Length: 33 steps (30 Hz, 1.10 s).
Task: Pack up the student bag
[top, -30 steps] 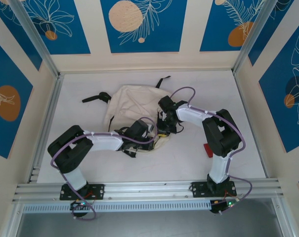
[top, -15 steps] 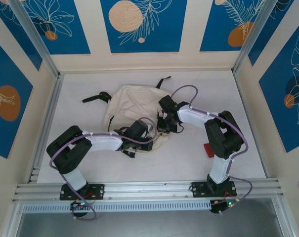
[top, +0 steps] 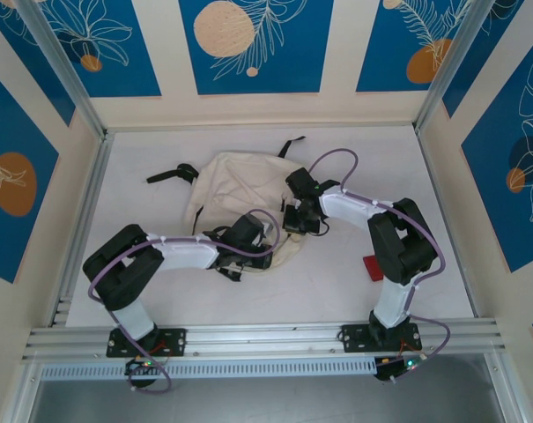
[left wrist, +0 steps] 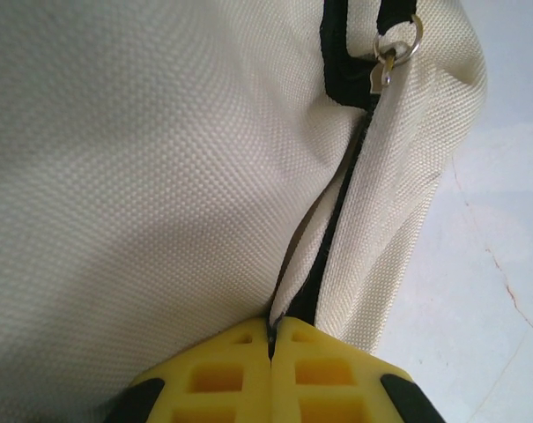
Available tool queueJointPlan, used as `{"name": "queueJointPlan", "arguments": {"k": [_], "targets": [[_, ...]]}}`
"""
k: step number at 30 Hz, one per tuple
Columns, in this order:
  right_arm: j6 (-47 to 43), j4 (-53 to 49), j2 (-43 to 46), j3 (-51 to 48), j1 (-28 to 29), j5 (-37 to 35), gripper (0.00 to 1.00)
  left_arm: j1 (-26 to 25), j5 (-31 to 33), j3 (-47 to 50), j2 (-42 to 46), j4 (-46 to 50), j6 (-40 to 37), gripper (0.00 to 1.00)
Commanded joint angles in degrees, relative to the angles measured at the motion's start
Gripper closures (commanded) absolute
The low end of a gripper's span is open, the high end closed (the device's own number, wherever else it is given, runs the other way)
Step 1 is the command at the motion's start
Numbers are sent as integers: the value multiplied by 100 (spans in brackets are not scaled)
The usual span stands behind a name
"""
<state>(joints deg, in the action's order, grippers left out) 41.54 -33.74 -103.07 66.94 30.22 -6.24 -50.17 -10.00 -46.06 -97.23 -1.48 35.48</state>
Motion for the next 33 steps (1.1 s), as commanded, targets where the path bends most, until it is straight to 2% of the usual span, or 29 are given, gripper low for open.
{"name": "queueJointPlan", "arguments": {"k": [1, 7, 12, 14, 18, 21, 23, 25, 26, 27, 30, 33], "targets": [[120, 535, 159, 211, -331, -1383, 100, -85, -124, 322, -241, 1592, -134, 97], [0, 644, -7, 566, -363, -1716, 100, -89, -216, 256, -177, 1617, -227, 97], [-76, 983, 201, 405, -385, -1424, 100, -84, -400, 109, 69, 1589, -263, 93], [-53, 915, 374, 272, -360, -1324, 100, -72, -474, -85, 283, 1698, -271, 86], [77, 635, 789, -165, -360, -1122, 100, 2, -482, -734, 762, 2183, -330, 64], [169, 389, 1061, -481, -395, -1065, 100, 131, -329, -1172, 1035, 2584, -359, 48], [232, 168, 1210, -613, -463, -1061, 100, 256, -140, -1382, 1162, 2857, -361, 41], [271, -35, 1346, -727, -574, -1056, 91, 418, 44, -1549, 1292, 3066, -376, 39], [284, -125, 1403, -750, -631, -1070, 82, 490, 119, -1615, 1340, 3152, -371, 37], [301, -231, 1476, -769, -699, -1059, 68, 577, 187, -1691, 1387, 3224, -375, 34], [182, -362, 1759, -748, -886, -940, 44, 795, 200, -1963, 1423, 3374, -436, 29], [-17, -328, 1979, -637, -1130, -407, 29, 902, 272, -2343, 1247, 3492, -545, 26]]}}
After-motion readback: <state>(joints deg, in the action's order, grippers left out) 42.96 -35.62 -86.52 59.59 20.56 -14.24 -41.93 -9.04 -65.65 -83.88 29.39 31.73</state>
